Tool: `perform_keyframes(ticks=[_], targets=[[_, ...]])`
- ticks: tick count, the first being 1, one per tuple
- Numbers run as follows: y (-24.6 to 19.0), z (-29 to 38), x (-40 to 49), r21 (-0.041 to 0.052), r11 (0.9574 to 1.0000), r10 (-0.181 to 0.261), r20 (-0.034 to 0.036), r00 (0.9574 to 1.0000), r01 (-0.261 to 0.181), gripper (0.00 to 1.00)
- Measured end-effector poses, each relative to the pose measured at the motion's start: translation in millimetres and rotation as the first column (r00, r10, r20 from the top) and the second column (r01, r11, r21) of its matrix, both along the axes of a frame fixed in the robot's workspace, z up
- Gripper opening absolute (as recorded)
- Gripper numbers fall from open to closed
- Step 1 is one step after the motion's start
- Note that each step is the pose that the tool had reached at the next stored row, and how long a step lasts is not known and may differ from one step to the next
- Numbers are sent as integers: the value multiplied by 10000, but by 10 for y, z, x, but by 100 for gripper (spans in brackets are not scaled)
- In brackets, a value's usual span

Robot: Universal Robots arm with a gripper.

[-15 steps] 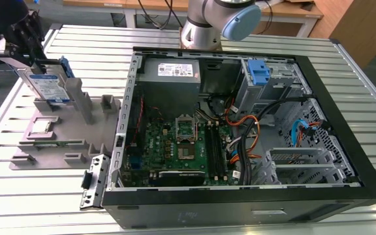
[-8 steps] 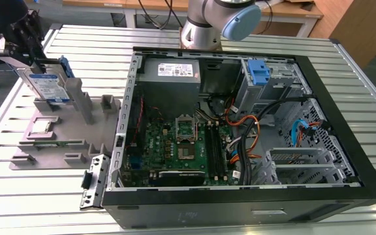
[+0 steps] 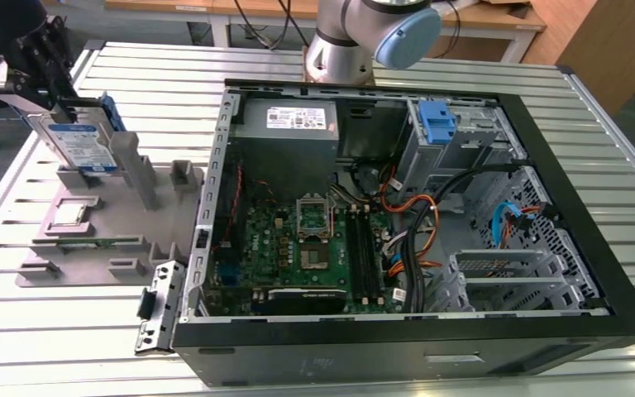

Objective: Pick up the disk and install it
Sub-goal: 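Pick up the disk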

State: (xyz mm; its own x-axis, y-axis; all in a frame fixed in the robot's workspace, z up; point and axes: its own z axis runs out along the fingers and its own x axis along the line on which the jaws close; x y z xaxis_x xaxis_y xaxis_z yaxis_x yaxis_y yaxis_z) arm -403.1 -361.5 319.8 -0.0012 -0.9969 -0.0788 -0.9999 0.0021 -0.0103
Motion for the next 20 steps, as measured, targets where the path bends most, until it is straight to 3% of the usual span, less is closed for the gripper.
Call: perform_keyframes(ticks=[20], targets=[[0, 87, 0, 3, 10000, 0, 1, 10000, 0, 35]])
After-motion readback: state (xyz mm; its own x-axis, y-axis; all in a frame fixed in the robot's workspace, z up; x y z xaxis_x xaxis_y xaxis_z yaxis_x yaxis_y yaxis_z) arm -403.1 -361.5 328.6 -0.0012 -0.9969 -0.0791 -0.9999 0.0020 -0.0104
